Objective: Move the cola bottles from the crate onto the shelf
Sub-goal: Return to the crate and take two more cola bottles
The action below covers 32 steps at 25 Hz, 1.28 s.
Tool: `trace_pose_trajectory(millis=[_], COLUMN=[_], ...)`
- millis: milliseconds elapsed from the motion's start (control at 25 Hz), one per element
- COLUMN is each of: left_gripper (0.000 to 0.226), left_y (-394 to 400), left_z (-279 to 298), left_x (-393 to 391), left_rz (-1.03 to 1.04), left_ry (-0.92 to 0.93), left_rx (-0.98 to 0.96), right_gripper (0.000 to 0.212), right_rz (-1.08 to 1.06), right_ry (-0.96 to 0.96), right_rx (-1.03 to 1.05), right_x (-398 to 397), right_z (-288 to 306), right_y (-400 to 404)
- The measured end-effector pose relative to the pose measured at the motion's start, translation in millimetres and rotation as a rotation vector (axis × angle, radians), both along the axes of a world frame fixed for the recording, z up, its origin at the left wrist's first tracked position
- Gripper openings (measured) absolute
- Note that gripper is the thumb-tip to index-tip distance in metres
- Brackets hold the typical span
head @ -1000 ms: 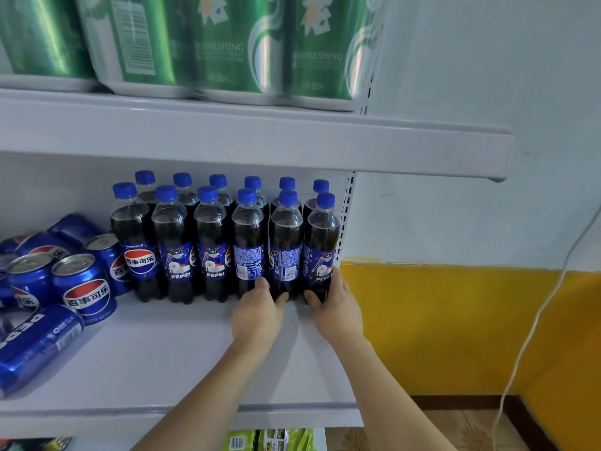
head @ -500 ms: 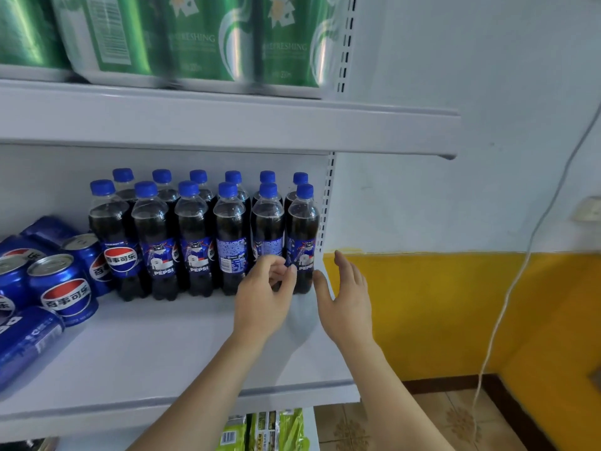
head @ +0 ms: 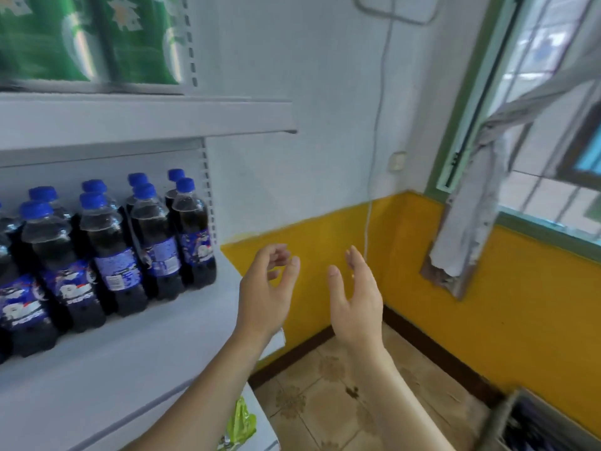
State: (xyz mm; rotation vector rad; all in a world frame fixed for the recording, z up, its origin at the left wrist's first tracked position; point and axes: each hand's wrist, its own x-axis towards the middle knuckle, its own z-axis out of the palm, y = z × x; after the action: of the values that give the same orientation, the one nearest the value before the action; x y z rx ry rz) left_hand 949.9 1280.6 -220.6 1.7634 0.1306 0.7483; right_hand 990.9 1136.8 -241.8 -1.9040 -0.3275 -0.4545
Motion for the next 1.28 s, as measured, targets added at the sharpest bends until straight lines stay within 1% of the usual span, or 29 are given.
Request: trace_pose_trajectory(millis=[160, 280, 400, 520, 600, 680, 800, 960, 1120, 1280], left_gripper=[0.018, 0.019, 0.021, 0.022, 0.026, 0.030, 0.023, 0.025, 0.036, 0.036], left_y=[-64.1, -117.6, -171.8, -225.8, -264.5, -296.7, -351.7, -406.1, -442.6, -468.2], left_z=[-4.8, -5.0, -4.3, -3.7, -3.9, -6.3, -12.3, -17.6, -23.8, -35.7], left_x=[-5.2, -9.3, -19.7, -33.4, -44.9, -54.6, -76.2, -98.9, -108.5, -102.7], left_rz=[-0.158, -0.274, -0.396, -0.515, -0.597, -0.651, -0.741, -0.814, -0.879, -0.911], left_ry=[0.014, 0.010, 0.020, 0.028, 0.031, 0.032, 0.035, 0.034, 0.021, 0.040], left_rx=[0.022, 0.064, 0.039, 0.006, 0.005, -0.004, 0.023, 0.020, 0.023, 0.035], right_gripper=[0.063, 0.064, 0.069, 0.068, 0.069, 0.069, 0.068, 0.063, 0.060, 0.063], right_rz=[-0.213, -0.377, -0.530, -0.656, -0.730, -0.783, -0.874, -0.931, -0.960, -0.976], right_ry=[0.016, 0.013, -0.012, -0.003, 0.001, 0.012, 0.040, 0.062, 0.047, 0.058], right_rx=[0.001, 0.011, -0.001, 0.009, 0.013, 0.010, 0.021, 0.025, 0.055, 0.060], right_x=[-38.5, -62.7, -89.8, -117.9, -142.1, -164.0, -199.6, -229.1, -239.8, -236.7], right_z=[-12.5, -12.7, -12.3, -12.4, -13.4, -16.2, -22.7, -32.0, -43.5, -56.2], right_y=[-68.7, -123.0, -176.9, -229.3, -265.1, -296.1, -347.2, -395.6, -431.5, -455.3])
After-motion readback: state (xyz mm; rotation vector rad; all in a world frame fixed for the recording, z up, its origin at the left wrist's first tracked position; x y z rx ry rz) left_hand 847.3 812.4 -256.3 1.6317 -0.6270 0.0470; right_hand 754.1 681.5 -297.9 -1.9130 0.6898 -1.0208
